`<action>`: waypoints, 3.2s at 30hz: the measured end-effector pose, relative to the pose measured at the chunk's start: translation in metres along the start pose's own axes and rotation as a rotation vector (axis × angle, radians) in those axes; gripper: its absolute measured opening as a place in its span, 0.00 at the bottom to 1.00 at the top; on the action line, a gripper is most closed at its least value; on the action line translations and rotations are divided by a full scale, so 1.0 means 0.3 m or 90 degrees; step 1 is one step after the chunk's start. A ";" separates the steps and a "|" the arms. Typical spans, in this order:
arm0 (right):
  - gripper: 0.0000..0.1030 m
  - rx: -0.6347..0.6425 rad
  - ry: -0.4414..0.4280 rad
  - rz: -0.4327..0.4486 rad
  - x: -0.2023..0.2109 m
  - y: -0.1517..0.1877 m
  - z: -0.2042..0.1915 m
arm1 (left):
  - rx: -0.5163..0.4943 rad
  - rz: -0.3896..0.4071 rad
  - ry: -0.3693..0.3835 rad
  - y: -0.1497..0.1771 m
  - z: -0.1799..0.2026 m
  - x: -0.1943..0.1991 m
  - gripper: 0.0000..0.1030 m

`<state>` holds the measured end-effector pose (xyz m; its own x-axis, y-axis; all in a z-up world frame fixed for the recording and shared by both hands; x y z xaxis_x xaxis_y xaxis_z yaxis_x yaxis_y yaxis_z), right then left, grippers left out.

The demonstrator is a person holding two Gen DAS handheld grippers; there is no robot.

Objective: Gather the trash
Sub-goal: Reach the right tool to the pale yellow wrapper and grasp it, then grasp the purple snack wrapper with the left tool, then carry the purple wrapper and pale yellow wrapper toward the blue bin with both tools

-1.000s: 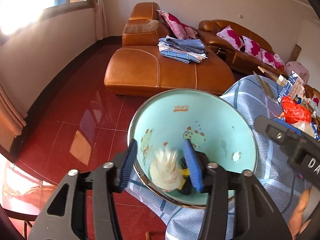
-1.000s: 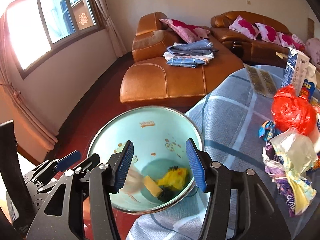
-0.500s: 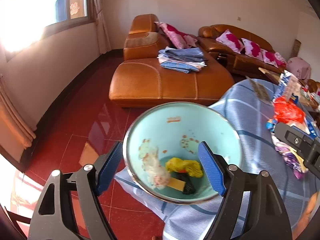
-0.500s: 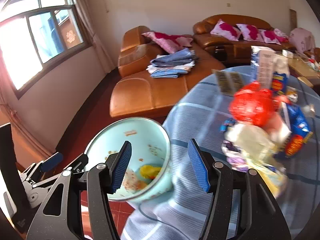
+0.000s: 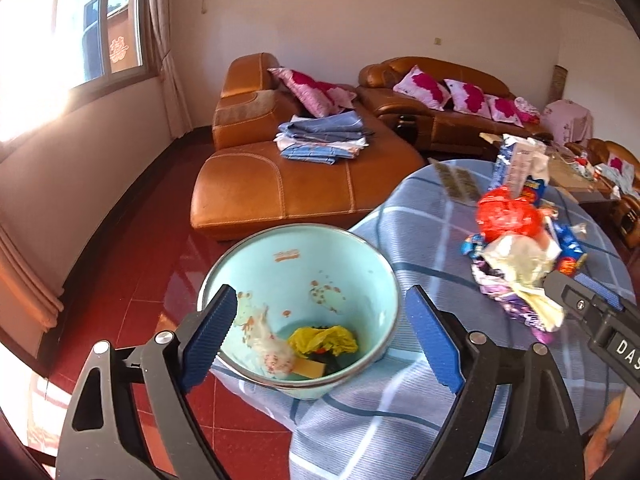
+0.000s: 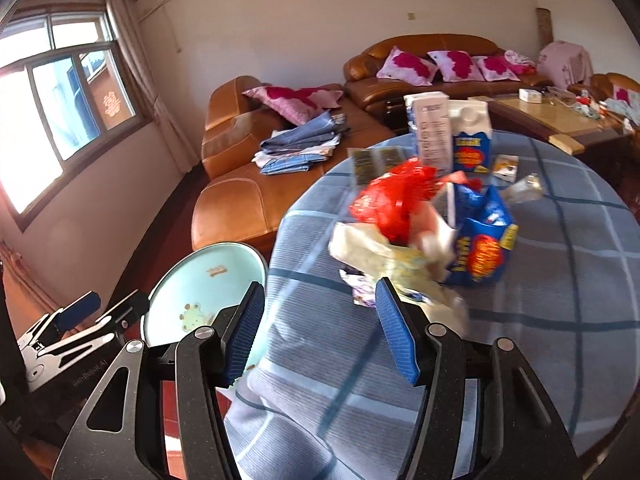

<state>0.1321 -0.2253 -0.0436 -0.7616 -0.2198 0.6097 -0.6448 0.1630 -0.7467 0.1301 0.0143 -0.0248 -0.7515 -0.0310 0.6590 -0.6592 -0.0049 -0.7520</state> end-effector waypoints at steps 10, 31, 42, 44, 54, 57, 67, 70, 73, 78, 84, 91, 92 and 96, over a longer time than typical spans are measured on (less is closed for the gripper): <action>0.56 -0.035 0.029 0.026 0.108 0.036 0.121 | -0.016 0.002 0.038 0.028 0.112 0.056 0.88; 0.56 -0.076 0.026 -0.001 0.080 0.046 0.319 | -0.065 -0.043 0.076 0.122 0.262 -0.024 0.88; 0.52 0.000 -0.014 -0.144 -0.243 -0.008 0.223 | -0.043 -0.058 0.064 0.105 0.195 -0.092 0.88; 0.38 -0.001 -0.017 -0.140 -0.244 0.001 0.226 | -0.038 -0.068 0.068 0.107 0.196 -0.112 0.88; 0.19 -0.076 -0.063 -0.042 -0.049 -0.008 0.322 | -0.041 -0.061 0.096 0.070 0.281 -0.180 0.86; 0.19 -0.113 -0.034 -0.006 0.014 0.005 0.387 | -0.042 -0.076 0.125 0.064 0.341 -0.213 0.83; 0.18 -0.170 0.067 0.063 0.135 0.100 0.529 | -0.063 -0.113 0.166 0.071 0.620 -0.313 0.67; 0.18 -0.191 0.066 0.062 0.143 0.115 0.563 | -0.055 -0.145 0.158 0.091 0.655 -0.356 0.58; 0.18 -0.197 0.066 0.062 0.149 0.130 0.570 | -0.052 -0.142 0.154 0.102 0.656 -0.364 0.44; 0.18 -0.196 0.065 0.060 0.154 0.145 0.542 | -0.042 -0.143 0.188 0.103 0.624 -0.347 0.18; 0.18 -0.188 0.067 0.075 0.174 0.136 0.498 | -0.044 -0.111 0.212 0.095 0.561 -0.262 0.17; 0.18 -0.176 0.066 0.079 0.187 0.133 0.437 | -0.049 -0.099 0.210 0.116 0.459 -0.182 0.17; 0.18 -0.174 0.064 0.079 0.190 0.134 0.426 | -0.049 -0.094 0.205 0.118 0.441 -0.171 0.17; 0.18 -0.157 0.056 0.081 0.199 0.129 0.370 | -0.052 -0.070 0.185 0.111 0.392 -0.133 0.17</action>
<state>0.0690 -0.3388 -0.0656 -0.8331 -0.0996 0.5442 -0.5318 0.4148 -0.7383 0.1412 -0.1022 -0.0782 -0.6440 0.2514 0.7225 -0.7283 0.0876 -0.6796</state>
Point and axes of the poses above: each gripper's, at about its wrist camera, not at the fingertips, and x roughly against the way its jaws point, z to its right, y to its underside, the point moved 1 cm from there along -x, roughly the way its jaws point, and after that the axes turned 2 degrees about -z, right-handed, at the moved point
